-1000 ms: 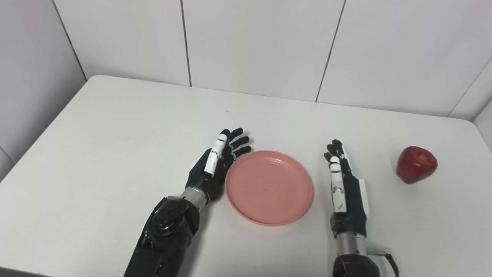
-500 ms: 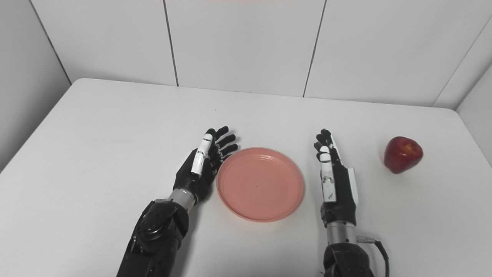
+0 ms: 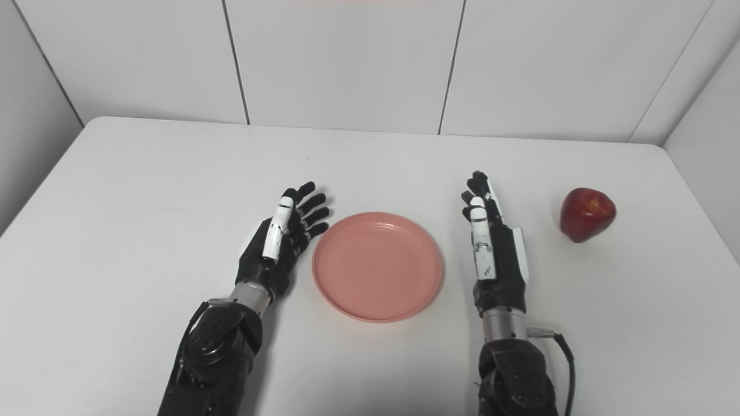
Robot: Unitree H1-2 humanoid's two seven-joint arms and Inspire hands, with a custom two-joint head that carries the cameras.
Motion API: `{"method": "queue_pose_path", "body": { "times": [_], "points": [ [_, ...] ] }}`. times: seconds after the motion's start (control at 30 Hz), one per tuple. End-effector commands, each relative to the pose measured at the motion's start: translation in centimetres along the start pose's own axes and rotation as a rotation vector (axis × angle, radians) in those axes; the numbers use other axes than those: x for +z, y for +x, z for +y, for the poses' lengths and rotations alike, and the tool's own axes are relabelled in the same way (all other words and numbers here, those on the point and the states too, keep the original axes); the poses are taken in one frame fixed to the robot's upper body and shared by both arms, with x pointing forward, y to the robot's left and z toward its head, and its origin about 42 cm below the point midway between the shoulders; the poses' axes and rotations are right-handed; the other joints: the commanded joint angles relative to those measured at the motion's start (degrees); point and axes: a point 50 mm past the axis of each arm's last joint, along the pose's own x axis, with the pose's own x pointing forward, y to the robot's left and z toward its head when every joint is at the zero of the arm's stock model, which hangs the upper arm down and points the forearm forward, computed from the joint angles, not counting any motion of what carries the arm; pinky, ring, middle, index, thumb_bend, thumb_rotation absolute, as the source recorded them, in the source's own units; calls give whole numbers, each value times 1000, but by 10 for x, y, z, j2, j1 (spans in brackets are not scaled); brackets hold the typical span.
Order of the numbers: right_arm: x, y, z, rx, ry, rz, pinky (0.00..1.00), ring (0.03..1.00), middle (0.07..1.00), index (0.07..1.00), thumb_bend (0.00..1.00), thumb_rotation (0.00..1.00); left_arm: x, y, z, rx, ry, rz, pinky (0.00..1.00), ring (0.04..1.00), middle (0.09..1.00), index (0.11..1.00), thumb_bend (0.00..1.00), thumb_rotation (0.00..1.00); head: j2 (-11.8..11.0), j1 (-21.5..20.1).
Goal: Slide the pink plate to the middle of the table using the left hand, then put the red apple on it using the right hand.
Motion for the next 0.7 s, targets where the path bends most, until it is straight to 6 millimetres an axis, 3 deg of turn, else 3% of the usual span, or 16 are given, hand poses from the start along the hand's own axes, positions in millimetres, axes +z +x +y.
{"method": "queue_pose_path", "body": {
  "times": [0.0, 0.13, 0.27, 0.37, 0.43, 0.67],
  "points": [
    [24, 11, 0, -11, -5, -94, 916, 905, 927, 923, 271, 961, 18, 1, -3, -14, -4, -104, 880, 886, 895, 889, 410, 1000, 0, -5],
    [36, 13, -5, -27, -59, -118, 883, 889, 913, 908, 298, 970, 18, -2, 1, -14, -32, -105, 881, 883, 894, 882, 424, 1000, -1, -16],
    [53, 17, -13, -46, -147, -150, 882, 872, 892, 895, 459, 917, 18, -6, 3, -18, -45, -104, 884, 883, 894, 885, 435, 1000, -3, -23],
    [63, 20, -18, -58, -203, -166, 887, 873, 888, 892, 517, 908, 17, -9, 6, -22, -46, -101, 884, 885, 895, 887, 438, 1000, -3, -23],
    [71, 22, -23, -72, -255, -183, 863, 874, 885, 883, 552, 882, 16, -11, 9, -15, -46, -98, 880, 882, 891, 881, 430, 1000, -10, -56],
    [89, 27, -32, -114, -334, -216, 818, 867, 883, 893, 648, 796, 12, -11, 19, -15, -58, -91, 893, 892, 904, 899, 436, 1000, -19, -84]
  ]
}}
